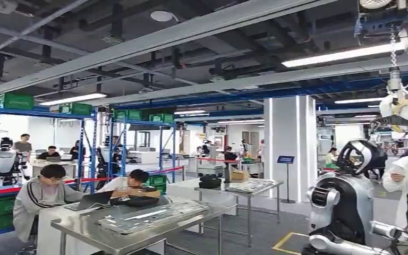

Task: Take the parts from the cabinet and place them on the table.

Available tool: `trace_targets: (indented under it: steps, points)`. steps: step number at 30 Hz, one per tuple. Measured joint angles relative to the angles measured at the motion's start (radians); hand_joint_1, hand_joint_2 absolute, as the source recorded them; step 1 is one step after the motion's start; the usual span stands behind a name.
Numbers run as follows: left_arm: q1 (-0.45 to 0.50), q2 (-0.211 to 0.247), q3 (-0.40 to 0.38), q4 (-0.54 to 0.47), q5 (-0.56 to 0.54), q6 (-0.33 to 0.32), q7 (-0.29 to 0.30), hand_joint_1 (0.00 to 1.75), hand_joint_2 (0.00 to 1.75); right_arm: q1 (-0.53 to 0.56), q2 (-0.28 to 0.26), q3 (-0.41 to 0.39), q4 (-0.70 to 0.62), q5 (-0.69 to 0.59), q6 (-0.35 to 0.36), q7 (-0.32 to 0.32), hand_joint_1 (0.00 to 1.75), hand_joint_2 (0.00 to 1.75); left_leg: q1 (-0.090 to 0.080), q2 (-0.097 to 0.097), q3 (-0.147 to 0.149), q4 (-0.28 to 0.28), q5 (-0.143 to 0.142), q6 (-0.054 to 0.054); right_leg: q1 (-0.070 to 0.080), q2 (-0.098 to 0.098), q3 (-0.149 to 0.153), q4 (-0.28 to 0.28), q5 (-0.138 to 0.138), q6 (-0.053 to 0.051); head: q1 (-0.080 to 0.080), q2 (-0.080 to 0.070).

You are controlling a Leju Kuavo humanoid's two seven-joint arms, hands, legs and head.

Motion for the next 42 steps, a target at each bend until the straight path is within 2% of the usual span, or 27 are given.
trace_targets:
  steps: [1, 4, 5, 6, 7, 9, 10, 11, 13, 14, 15, 16, 19, 20, 22, 24, 26, 28, 29, 30, 31, 32, 35, 37, 39, 40, 42]
  points:
    - [-0.002, 0.0, 0.0, 0.0, 0.0, 0.0, -0.001, 0.0, 0.0, -0.001, 0.0, 0.0, 0.0, 0.0, 0.0, 0.0, 1.75, 1.75, 0.004, -0.019, -0.003, -0.002, 0.005, 0.023, 0.0, -0.006, 0.0, 0.005, -0.004, 0.004, -0.001, 0.0]
    - [0.004, 0.002, 0.0, 0.0, 0.0, -0.001, 0.0, 0.0, 0.0, -0.002, 0.001, 0.001, 0.0, -0.003, 0.006, 0.001, 1.75, 1.75, -0.004, -0.046, -0.005, -0.001, 0.002, 0.046, -0.007, -0.031, 0.011, 0.002, -0.009, 0.018, -0.001, 0.0]
    - [0.006, 0.002, 0.0, 0.0, 0.0, -0.001, 0.0, 0.0, 0.0, -0.003, 0.002, 0.001, -0.001, -0.004, 0.006, 0.0, 1.75, 1.75, -0.001, -0.055, -0.002, -0.004, 0.004, 0.054, -0.012, -0.014, 0.012, 0.008, -0.021, 0.026, 0.0, 0.0]
    - [0.006, 0.002, 0.0, 0.0, 0.0, -0.001, 0.0, 0.0, 0.0, -0.005, 0.003, 0.001, -0.002, -0.005, 0.008, 0.0, 1.75, 1.75, -0.002, -0.062, -0.002, -0.004, 0.004, 0.06, -0.015, 0.03, -0.001, 0.043, -0.048, 0.025, 0.0, 0.0]
    - [0.003, 0.002, 0.0, 0.0, 0.0, -0.001, 0.0, 0.0, 0.0, -0.005, 0.001, 0.0, -0.001, -0.007, 0.008, 0.0, 1.75, 1.75, -0.002, -0.071, -0.002, -0.004, 0.004, 0.066, -0.015, 0.052, -0.03, 0.108, -0.084, 0.024, 0.0, 0.0]
    - [-0.001, 0.003, 0.0, 0.0, 0.0, -0.001, 0.0, 0.0, 0.0, -0.002, -0.002, 0.0, 0.001, -0.007, 0.008, 0.001, 1.75, 1.75, -0.008, -0.097, -0.003, -0.004, 0.005, 0.071, -0.014, 0.072, -0.117, 0.282, -0.152, 0.022, 0.0, 0.0]
    - [0.0, 0.003, 0.0, 0.0, 0.0, -0.001, 0.0, 0.0, 0.0, 0.001, -0.003, 0.0, 0.002, -0.007, 0.008, 0.001, 1.75, 1.75, -0.012, -0.11, -0.002, -0.004, 0.005, 0.073, -0.013, 0.075, -0.143, 0.327, -0.155, 0.018, -0.001, 0.0]
    - [0.001, 0.003, 0.0, 0.0, 0.0, -0.001, 0.0, 0.0, 0.0, 0.003, -0.003, 0.001, 0.002, -0.007, 0.009, 0.001, 1.75, 1.75, -0.015, -0.123, 0.0, -0.003, 0.005, 0.073, -0.011, 0.077, -0.148, 0.323, -0.135, 0.012, -0.001, 0.0]
    - [0.002, 0.003, 0.0, 0.0, -0.003, -0.001, 0.0, 0.0, 0.0, 0.002, -0.003, 0.0, 0.002, -0.01, 0.009, 0.001, 1.75, 1.75, -0.018, -0.149, 0.003, -0.003, 0.005, 0.073, -0.001, 0.09, -0.1, 0.196, -0.047, -0.005, -0.001, 0.0]
    - [0.002, 0.003, 0.0, 0.0, -0.005, -0.001, 0.0, 0.0, 0.0, 0.0, -0.003, 0.0, 0.0, -0.013, 0.009, 0.001, 1.75, 1.75, -0.018, -0.163, 0.005, -0.004, 0.005, 0.073, 0.006, 0.11, -0.062, 0.102, 0.004, -0.015, 0.0, 0.0]
    - [0.002, -0.001, 0.0, 0.0, -0.005, -0.001, 0.0, 0.0, 0.0, -0.001, -0.003, -0.001, 0.0, -0.014, 0.009, 0.001, 1.75, 1.75, -0.014, -0.172, 0.004, -0.004, 0.005, 0.073, 0.009, 0.163, -0.039, 0.039, 0.025, -0.025, 0.0, 0.0]
    - [0.0, -0.002, 0.0, 0.0, -0.005, -0.001, 0.0, 0.0, 0.0, -0.002, -0.004, -0.001, 0.0, -0.016, 0.01, 0.0, 1.75, 1.75, -0.015, -0.186, 0.0, -0.002, 0.007, 0.07, 0.005, 0.167, -0.033, 0.025, 0.026, -0.027, -0.001, 0.0]
    - [0.009, -0.002, 0.0, 0.0, -0.005, -0.002, -0.001, 0.0, 0.0, -0.004, -0.003, -0.001, -0.001, -0.018, 0.01, 0.001, 1.75, 1.75, -0.008, -0.214, -0.008, -0.01, 0.016, 0.056, 0.01, 0.14, -0.025, 0.012, 0.02, -0.03, -0.001, 0.0]
    - [0.011, 0.0, 0.0, 0.0, -0.005, -0.004, -0.001, 0.0, 0.0, -0.006, -0.002, -0.001, -0.002, -0.018, 0.01, 0.001, 1.75, 1.75, -0.011, -0.215, -0.007, -0.008, 0.012, 0.054, -0.004, 0.125, -0.015, -0.011, 0.03, -0.028, 0.0, 0.0]
    - [0.01, 0.0, 0.0, 0.0, -0.006, -0.007, -0.001, 0.0, 0.0, -0.01, -0.002, -0.001, -0.001, -0.021, 0.01, 0.0, 1.75, 1.75, -0.018, -0.129, -0.039, 0.061, -0.044, 0.046, -0.002, 0.101, -0.008, -0.022, 0.034, -0.031, -0.001, 0.0]
    - [0.004, 0.001, 0.0, 0.0, -0.006, -0.006, -0.001, 0.0, 0.0, -0.007, -0.002, -0.001, 0.001, -0.02, 0.01, 0.001, 1.75, 1.75, -0.01, -0.103, -0.108, 0.207, -0.111, 0.034, -0.002, 0.07, -0.008, -0.022, 0.032, -0.031, 0.0, 0.0]
    - [0.004, 0.001, 0.0, 0.0, -0.006, -0.008, -0.001, 0.0, 0.0, -0.004, -0.003, -0.001, 0.002, -0.022, 0.011, 0.002, 1.75, 1.75, 0.002, -0.093, -0.139, 0.274, -0.118, 0.022, -0.004, 0.044, -0.008, -0.022, 0.03, -0.028, 0.0, 0.0]
    - [0.01, 0.001, 0.0, 0.0, -0.006, -0.009, -0.001, 0.0, 0.0, -0.003, -0.003, -0.001, 0.005, -0.024, 0.012, 0.002, 1.75, 1.75, 0.013, -0.078, -0.078, 0.159, -0.049, 0.006, -0.01, 0.022, -0.005, -0.019, 0.024, -0.018, 0.0, 0.0]
    - [0.011, 0.001, 0.0, 0.0, -0.006, -0.009, -0.001, 0.0, 0.0, -0.004, -0.003, -0.001, 0.005, -0.026, 0.012, 0.004, 1.75, 1.75, 0.018, -0.058, -0.027, 0.066, -0.007, -0.001, -0.013, 0.012, -0.002, -0.014, 0.018, -0.01, 0.0, 0.0]
    - [0.009, 0.0, 0.0, 0.0, -0.005, -0.01, -0.001, 0.0, 0.0, -0.004, -0.003, -0.001, 0.005, -0.028, 0.012, 0.007, 1.75, 1.75, 0.02, -0.014, 0.005, 0.0, 0.005, -0.01, -0.013, 0.004, -0.002, -0.006, 0.012, 0.0, 0.0, 0.0]
    - [0.005, -0.005, 0.0, 0.0, -0.005, -0.011, -0.001, 0.0, 0.0, -0.006, -0.005, -0.002, 0.006, -0.029, 0.013, 0.008, 1.75, 1.75, 0.009, -0.008, 0.008, -0.006, -0.002, 0.003, -0.005, -0.003, -0.006, 0.003, 0.004, 0.009, 0.0, 0.0]
    - [0.004, -0.005, 0.0, 0.0, -0.005, -0.011, -0.001, 0.0, 0.0, -0.006, -0.006, -0.002, 0.006, -0.029, 0.014, 0.01, 1.75, 1.75, 0.008, -0.023, 0.004, -0.002, -0.003, 0.023, -0.005, -0.01, -0.003, 0.003, 0.002, 0.013, -0.001, 0.0]
    - [0.008, -0.006, 0.0, 0.0, -0.006, -0.019, 0.002, 0.0, 0.0, -0.007, -0.007, 0.0, 0.009, -0.034, 0.015, 0.011, 1.75, 1.75, 0.002, -0.052, 0.004, -0.002, -0.004, 0.044, -0.013, -0.033, 0.005, 0.003, -0.006, 0.025, -0.002, 0.0]
    - [0.01, -0.009, 0.0, 0.0, -0.008, -0.02, 0.0, 0.0, 0.0, -0.009, -0.008, 0.0, 0.01, -0.038, 0.015, 0.01, 1.75, 1.75, 0.003, -0.066, 0.004, -0.003, -0.002, 0.055, -0.02, 0.043, -0.019, 0.069, -0.058, 0.029, -0.002, 0.0]
    - [0.005, -0.009, 0.0, 0.0, -0.008, -0.021, -0.002, 0.0, 0.0, -0.007, -0.014, 0.0, 0.013, -0.038, 0.015, 0.011, 1.75, 1.75, 0.0, -0.089, 0.003, -0.002, -0.001, 0.063, -0.018, 0.071, -0.1, 0.239, -0.136, 0.028, -0.002, 0.0]
    - [0.004, -0.01, 0.0, 0.0, -0.008, -0.021, -0.002, 0.0, 0.0, -0.005, -0.017, 0.0, 0.016, -0.038, 0.015, 0.011, 1.75, 1.75, -0.004, -0.102, 0.003, -0.002, -0.001, 0.065, -0.018, 0.074, -0.137, 0.309, -0.154, 0.025, -0.002, 0.0]
    - [0.005, -0.01, 0.0, 0.0, -0.008, -0.022, -0.006, 0.0, 0.0, -0.003, -0.019, 0.0, 0.018, -0.039, 0.015, 0.011, 1.75, 1.75, -0.009, -0.127, 0.005, -0.002, -0.001, 0.066, -0.015, 0.078, -0.147, 0.307, -0.118, 0.016, -0.002, 0.0]
